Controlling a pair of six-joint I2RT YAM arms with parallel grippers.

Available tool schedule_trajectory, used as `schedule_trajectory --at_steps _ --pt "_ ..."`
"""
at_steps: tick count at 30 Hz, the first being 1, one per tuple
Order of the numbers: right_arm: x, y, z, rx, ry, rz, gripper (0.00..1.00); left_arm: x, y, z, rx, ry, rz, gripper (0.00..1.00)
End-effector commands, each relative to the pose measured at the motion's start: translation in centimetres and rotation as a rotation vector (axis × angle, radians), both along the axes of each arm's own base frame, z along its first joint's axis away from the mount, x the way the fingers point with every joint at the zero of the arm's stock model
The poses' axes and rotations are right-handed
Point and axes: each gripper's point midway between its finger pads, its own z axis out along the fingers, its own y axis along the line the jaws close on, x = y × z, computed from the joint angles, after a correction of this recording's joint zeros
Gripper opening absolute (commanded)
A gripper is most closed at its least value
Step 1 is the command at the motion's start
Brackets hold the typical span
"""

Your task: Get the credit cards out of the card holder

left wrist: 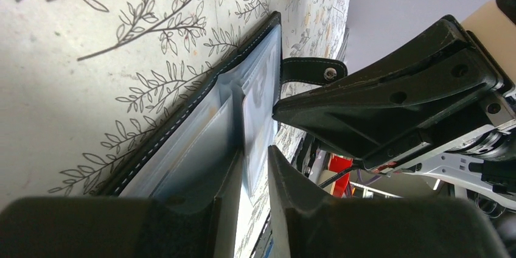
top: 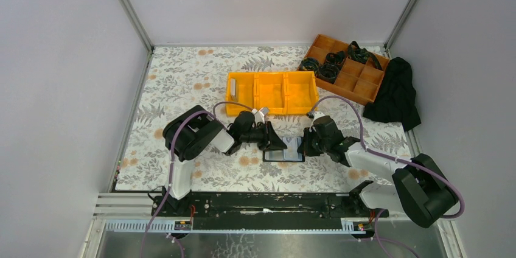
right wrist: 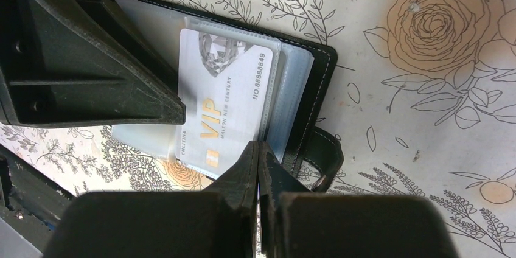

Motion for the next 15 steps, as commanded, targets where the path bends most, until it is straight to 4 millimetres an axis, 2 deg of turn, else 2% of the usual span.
schedule_trajectory --at_steps 1,9,15 --pt "-1.5 0.2 -1.7 0.005 0.062 0.024 0.02 0.0 -1.0 1.0 -0.067 -0.022 -0.014 0.29" --pt "-1.9 0.4 -2.2 0.023 0.081 0.028 0.02 0.4 -2.0 2.9 -0.173 -0.031 -0.009 0.29" --pt "-1.8 0.5 -2.5 0.024 0.088 0.027 0.02 -0.5 -3.0 3.5 -0.205 -0.030 -0.053 0.28"
